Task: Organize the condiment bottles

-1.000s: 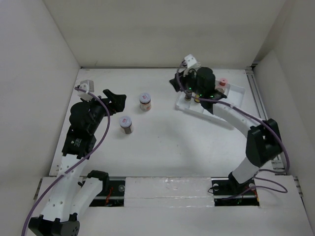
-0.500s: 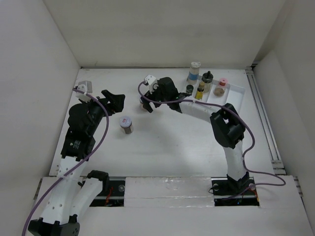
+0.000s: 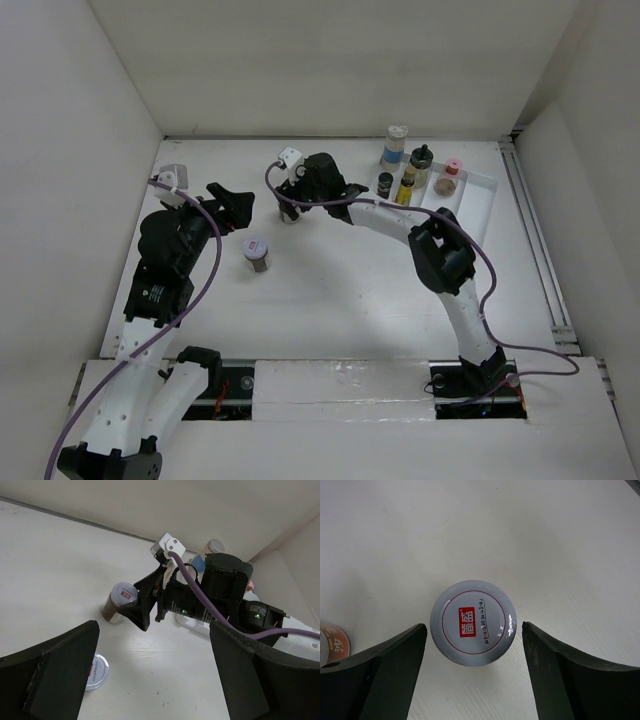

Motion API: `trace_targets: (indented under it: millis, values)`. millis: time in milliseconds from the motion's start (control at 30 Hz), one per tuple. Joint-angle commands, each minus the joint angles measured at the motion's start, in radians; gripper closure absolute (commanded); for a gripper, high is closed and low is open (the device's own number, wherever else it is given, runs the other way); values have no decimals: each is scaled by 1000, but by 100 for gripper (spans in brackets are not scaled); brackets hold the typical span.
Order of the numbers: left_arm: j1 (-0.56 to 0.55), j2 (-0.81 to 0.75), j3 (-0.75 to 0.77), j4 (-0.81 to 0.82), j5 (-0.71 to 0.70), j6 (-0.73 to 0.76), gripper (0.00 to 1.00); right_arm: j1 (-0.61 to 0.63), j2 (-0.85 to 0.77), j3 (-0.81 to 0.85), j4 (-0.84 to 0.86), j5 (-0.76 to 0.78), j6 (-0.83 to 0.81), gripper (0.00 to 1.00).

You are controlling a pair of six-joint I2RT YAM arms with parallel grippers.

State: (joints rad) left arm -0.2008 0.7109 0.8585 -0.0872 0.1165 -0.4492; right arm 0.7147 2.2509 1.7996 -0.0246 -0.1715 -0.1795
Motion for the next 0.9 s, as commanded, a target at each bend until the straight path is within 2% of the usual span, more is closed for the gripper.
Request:
trace_targets:
  millis: [0,200,267,400,667,867]
  values:
    - [4,-1,4,38,24,14,12,6,4,73,3,21,3,17]
    - [4,-13,4,47,15,14,12,6,-23,66,34,10,37,44]
    - [4,-13,4,47,15,14,12,6,-91,-13,89,-11,54,48]
    - [4,-22,4,47,15,14,12,-17,-340,-112,179,-60,74,50]
    - [4,-33,4,47,15,14,12,-95,-715,-275,169,-82,83,50]
    - [4,-33,4,47,25,14,12,-233,-963,-399,78,58,74,50]
